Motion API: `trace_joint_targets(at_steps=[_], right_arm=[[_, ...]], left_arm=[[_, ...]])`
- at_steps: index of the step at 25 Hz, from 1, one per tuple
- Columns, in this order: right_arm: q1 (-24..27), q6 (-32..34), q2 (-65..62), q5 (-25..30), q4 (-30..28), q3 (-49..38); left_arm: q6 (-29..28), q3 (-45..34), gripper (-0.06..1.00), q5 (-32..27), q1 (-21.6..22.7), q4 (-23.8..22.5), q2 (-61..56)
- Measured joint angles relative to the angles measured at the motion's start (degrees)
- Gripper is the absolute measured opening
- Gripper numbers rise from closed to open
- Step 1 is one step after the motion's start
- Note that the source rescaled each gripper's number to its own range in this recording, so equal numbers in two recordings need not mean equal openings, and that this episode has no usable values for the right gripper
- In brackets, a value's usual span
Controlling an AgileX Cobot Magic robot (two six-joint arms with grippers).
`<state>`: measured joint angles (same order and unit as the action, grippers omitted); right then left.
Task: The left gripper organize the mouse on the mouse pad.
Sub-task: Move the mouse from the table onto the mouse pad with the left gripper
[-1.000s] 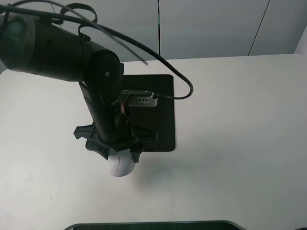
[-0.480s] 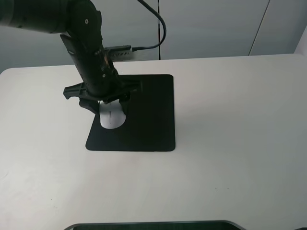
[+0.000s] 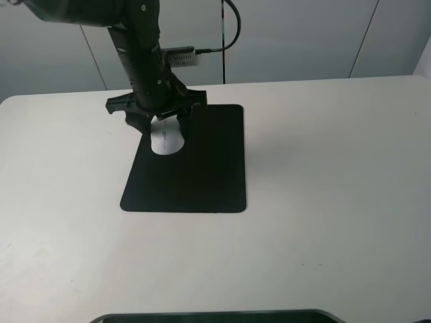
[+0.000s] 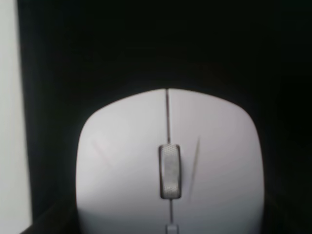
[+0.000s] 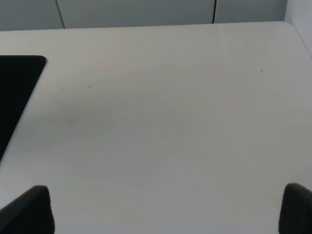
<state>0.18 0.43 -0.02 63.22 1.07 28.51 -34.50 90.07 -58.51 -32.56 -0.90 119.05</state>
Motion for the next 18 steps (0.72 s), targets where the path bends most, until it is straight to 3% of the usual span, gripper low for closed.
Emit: trace_joint_targets(at_steps=[7,18], right_arm=[[0.0,0.0,0.0,0.0,0.0,0.0],[0.0,0.0,0.0,0.0,0.0,0.0]], left_arm=[[-0.2,5.8,0.04,-1.2,0.5,0.5,5.6],[-1.2,6.5,0.04,0.0,1.1,0.5,10.7]])
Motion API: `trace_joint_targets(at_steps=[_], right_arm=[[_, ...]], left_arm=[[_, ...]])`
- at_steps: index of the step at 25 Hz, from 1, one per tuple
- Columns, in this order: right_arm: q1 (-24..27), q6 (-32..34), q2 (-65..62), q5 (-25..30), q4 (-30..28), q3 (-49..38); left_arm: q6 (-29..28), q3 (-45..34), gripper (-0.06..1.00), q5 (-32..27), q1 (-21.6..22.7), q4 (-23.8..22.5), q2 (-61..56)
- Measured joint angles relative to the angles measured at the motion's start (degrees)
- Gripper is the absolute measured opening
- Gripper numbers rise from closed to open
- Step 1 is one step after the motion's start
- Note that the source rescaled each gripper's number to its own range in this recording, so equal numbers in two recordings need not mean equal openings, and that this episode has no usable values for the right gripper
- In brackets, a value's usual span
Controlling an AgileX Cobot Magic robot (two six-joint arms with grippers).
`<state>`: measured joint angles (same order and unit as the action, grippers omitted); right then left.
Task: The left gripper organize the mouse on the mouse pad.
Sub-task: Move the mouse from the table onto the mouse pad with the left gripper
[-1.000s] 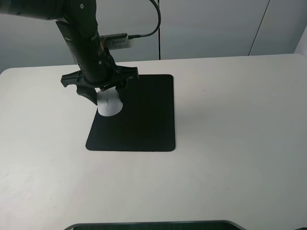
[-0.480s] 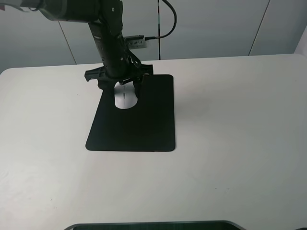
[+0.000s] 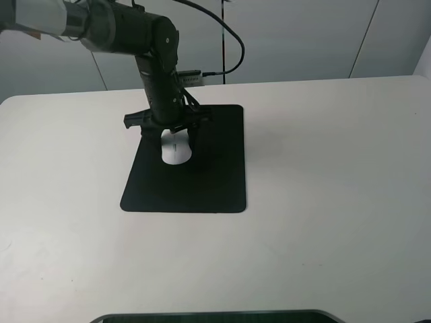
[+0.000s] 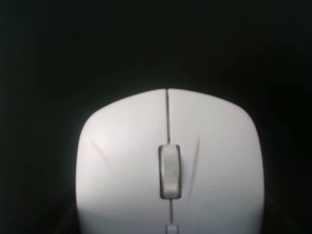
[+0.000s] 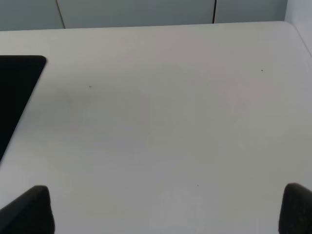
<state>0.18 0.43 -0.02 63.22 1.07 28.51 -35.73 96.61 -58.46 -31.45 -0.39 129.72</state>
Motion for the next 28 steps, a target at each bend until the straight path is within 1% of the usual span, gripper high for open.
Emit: trace_joint_targets(at_steps=[15,28], right_arm=[[0.0,0.0,0.0,0.0,0.0,0.0],[0.0,0.0,0.0,0.0,0.0,0.0]], left_arm=[[0.1,0.6,0.04,4.3,0.0,0.7,2.5],[0.2,0.6,0.04,4.5,0.0,0.7,2.5]])
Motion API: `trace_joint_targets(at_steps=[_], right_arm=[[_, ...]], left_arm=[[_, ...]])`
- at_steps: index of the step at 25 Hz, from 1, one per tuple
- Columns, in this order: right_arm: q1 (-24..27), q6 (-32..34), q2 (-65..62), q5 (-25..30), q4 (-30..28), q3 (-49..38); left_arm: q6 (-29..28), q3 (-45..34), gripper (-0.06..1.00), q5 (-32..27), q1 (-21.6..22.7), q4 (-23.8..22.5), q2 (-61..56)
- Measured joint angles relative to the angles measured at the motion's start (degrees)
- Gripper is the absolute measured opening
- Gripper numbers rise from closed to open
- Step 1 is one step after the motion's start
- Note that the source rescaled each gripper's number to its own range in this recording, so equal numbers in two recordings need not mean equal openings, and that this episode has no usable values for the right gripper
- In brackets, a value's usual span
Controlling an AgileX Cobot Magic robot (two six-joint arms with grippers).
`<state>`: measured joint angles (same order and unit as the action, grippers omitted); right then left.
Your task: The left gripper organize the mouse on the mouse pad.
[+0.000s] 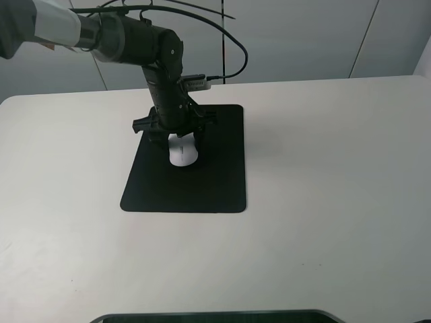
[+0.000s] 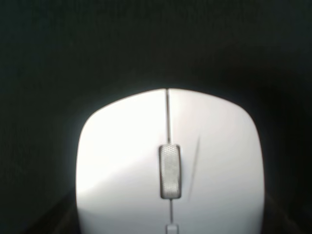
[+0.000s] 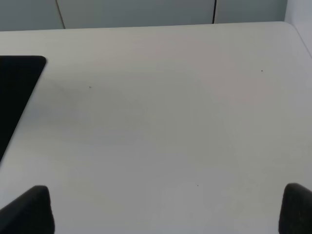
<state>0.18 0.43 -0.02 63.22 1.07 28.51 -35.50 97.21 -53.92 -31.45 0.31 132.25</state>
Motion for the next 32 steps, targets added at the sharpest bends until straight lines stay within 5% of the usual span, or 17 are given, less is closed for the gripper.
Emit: trace_joint_targets(at_steps=[3,5,7,9,21,32], right_arm=[[0.0,0.0,0.0,0.0,0.0,0.0],[0.0,0.0,0.0,0.0,0.0,0.0],[0.0,0.0,0.0,0.0,0.0,0.0],[0.0,0.0,0.0,0.0,0.0,0.0],[0.0,0.0,0.0,0.0,0.0,0.0],[0.0,0.0,0.0,0.0,0.0,0.0]], left_arm=[[0.0,0.0,0.05,0.0,0.0,0.0,0.0],[0.0,0.0,0.32,-0.1,0.0,0.0,0.0],[0.0,0.0,0.8,-0.2,0.0,0.0,0.0],[0.0,0.0,0.96,-0.3,0.0,0.0,0.0],[0.3,0.0,0.99,-2.4,0.0,-0.3,0.0],[6.4,0.0,1.0,-6.6,0.5,-1.0,-3.9]])
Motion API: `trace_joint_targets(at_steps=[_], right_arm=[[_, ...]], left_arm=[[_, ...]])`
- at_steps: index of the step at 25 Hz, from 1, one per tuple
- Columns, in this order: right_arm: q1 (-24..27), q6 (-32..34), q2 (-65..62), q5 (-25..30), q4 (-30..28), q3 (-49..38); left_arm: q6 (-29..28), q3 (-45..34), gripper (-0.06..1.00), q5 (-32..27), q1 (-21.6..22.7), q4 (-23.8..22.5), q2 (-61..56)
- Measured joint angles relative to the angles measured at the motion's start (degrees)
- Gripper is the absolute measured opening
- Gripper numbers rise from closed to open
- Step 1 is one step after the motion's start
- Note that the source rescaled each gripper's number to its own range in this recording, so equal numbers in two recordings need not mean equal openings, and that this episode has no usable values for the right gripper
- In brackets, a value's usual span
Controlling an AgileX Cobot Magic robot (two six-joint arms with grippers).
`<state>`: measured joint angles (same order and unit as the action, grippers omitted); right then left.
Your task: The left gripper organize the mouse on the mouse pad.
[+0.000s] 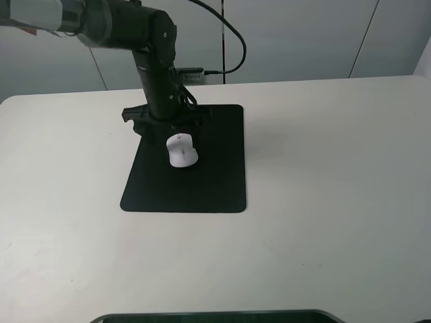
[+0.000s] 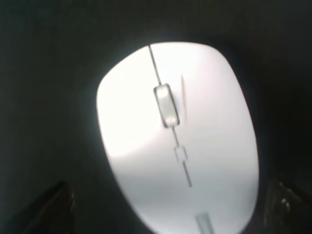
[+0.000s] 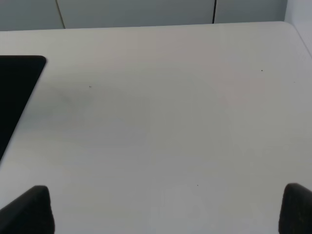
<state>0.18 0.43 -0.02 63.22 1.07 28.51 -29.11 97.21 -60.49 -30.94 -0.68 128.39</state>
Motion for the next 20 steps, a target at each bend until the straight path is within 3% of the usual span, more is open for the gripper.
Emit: trace_joint_targets(at_steps=[12,20], right_arm=[[0.0,0.0,0.0,0.0,0.0,0.0],[0.0,0.0,0.0,0.0,0.0,0.0]], left_arm=[[4.5,0.1,1.0,-8.3,0.0,-0.2,-10.0],[6.3,0.1,1.0,-9.0,0.0,-1.9,-14.0]])
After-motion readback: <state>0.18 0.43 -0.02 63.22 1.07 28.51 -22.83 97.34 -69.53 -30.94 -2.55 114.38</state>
